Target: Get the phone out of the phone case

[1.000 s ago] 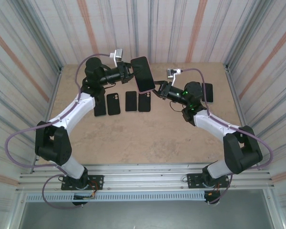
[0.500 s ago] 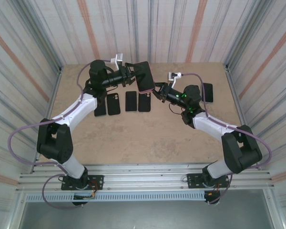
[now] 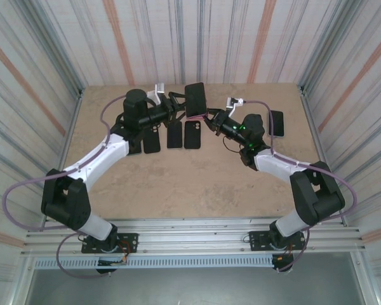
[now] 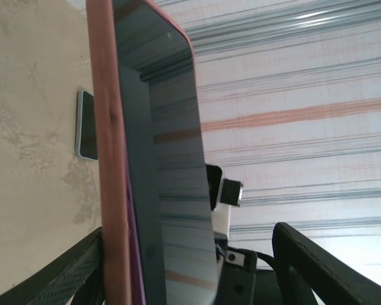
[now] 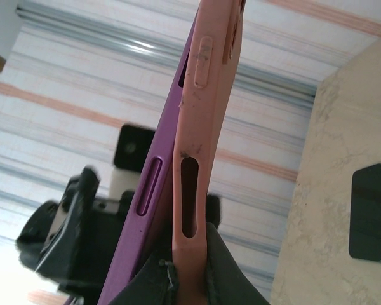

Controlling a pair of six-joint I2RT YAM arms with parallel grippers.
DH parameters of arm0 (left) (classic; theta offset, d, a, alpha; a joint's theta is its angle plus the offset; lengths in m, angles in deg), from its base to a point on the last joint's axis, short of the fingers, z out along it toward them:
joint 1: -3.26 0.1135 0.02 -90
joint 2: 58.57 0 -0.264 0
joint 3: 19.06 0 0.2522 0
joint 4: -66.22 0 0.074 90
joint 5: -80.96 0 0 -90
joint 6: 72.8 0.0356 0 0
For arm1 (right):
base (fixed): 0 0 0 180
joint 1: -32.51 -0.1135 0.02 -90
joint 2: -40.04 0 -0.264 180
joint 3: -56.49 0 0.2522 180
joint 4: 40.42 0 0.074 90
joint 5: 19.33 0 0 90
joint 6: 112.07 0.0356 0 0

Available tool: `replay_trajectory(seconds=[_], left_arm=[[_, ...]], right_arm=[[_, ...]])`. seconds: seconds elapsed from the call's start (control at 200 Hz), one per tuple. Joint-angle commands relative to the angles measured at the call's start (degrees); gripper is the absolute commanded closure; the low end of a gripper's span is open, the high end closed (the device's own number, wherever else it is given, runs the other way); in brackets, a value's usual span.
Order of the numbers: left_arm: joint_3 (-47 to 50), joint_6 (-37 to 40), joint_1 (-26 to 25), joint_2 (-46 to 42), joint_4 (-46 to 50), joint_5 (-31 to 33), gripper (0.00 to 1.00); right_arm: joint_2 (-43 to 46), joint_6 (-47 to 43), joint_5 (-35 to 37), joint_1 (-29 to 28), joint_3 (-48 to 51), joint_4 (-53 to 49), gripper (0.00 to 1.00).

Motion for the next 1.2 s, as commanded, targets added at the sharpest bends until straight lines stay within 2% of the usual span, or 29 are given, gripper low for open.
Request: replay_trajectory(seconds=[0.0, 0.095, 0.261, 0.396, 0.491, 0.717, 1.198], left_arm=[[3.43, -2.34, -1.25, -6.15, 2.73, 6.41, 0.31], [7.45, -6.72, -2.48, -8.63, -0.11, 8.46, 0.32], [8.88, -8.17, -5.75, -11.28, 1.67, 12.47, 0.33], [9.30, -12.07, -8.21, -10.64, -3.39, 15.70, 0.37], [7.37, -13.16, -9.23, -8.58, -5.87, 15.75, 0.38], [7.01, -15.97, -9.77, -5.78, -10.98, 16.52, 0.45], [8.32, -16.70, -9.86, -5.65, -9.86, 20.36, 0.50]], right_arm=[[-0.32, -1.39, 3.94, -0.19, -2.15, 6.16, 0.97], [-1.27, -1.37, 5.94, -0.75, -2.73, 7.51, 0.97], [-2.04, -1.73, 8.11, -1.60, -2.98, 8.54, 0.97], [-2.19, -2.58, 8.47, -2.03, -3.07, 8.24, 0.97], [-2.17, -3.06, 8.73, -2.43, -3.15, 7.96, 0.97], [-1.49, -4.02, 8.79, -3.00, -3.06, 7.47, 0.97], [0.31, -5.74, 9.65, -4.37, -2.07, 8.12, 0.97]])
